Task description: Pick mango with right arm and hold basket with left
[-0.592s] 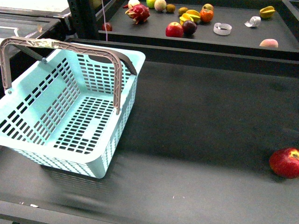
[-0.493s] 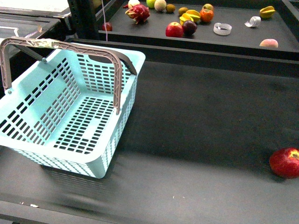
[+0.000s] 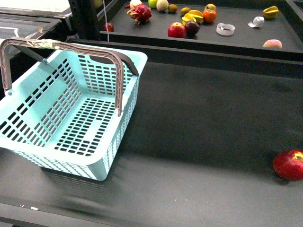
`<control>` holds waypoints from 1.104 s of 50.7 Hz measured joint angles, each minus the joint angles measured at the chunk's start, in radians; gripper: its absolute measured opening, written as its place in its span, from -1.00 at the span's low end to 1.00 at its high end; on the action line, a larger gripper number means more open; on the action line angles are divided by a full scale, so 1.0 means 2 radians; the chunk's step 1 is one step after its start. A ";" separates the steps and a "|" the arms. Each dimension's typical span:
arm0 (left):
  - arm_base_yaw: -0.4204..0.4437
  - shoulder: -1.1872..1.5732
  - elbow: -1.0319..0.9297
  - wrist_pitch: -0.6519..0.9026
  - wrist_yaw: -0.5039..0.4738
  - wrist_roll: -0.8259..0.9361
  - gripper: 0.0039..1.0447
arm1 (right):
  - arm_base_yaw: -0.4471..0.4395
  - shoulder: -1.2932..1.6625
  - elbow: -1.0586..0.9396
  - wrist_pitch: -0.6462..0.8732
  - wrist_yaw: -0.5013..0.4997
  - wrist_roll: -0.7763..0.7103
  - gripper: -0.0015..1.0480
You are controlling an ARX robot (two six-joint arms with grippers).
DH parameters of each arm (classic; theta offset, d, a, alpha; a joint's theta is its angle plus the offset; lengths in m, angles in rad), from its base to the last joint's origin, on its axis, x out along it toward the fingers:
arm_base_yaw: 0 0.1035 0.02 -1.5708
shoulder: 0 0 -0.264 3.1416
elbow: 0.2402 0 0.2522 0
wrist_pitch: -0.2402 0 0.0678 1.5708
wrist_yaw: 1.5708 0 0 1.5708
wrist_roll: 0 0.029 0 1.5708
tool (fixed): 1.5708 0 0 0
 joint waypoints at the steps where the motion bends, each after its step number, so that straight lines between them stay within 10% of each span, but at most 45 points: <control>1: 0.000 0.000 0.000 0.000 0.000 0.000 0.85 | 0.000 0.000 0.000 0.000 0.000 0.000 0.84; 18: -0.002 0.001 0.000 0.001 -0.010 -0.002 0.85 | 0.000 0.000 0.000 0.000 0.000 0.000 0.84; 27: -0.117 0.173 0.001 0.166 -0.365 -0.090 0.85 | 0.000 0.000 0.000 0.000 0.001 0.000 0.84; 39: -0.128 0.521 0.080 0.351 -0.324 -0.199 0.85 | 0.000 0.000 0.000 0.000 0.001 0.000 0.84; 56: -0.137 0.791 0.238 0.365 -0.205 -0.378 0.85 | 0.000 0.000 0.000 0.000 0.000 0.000 0.84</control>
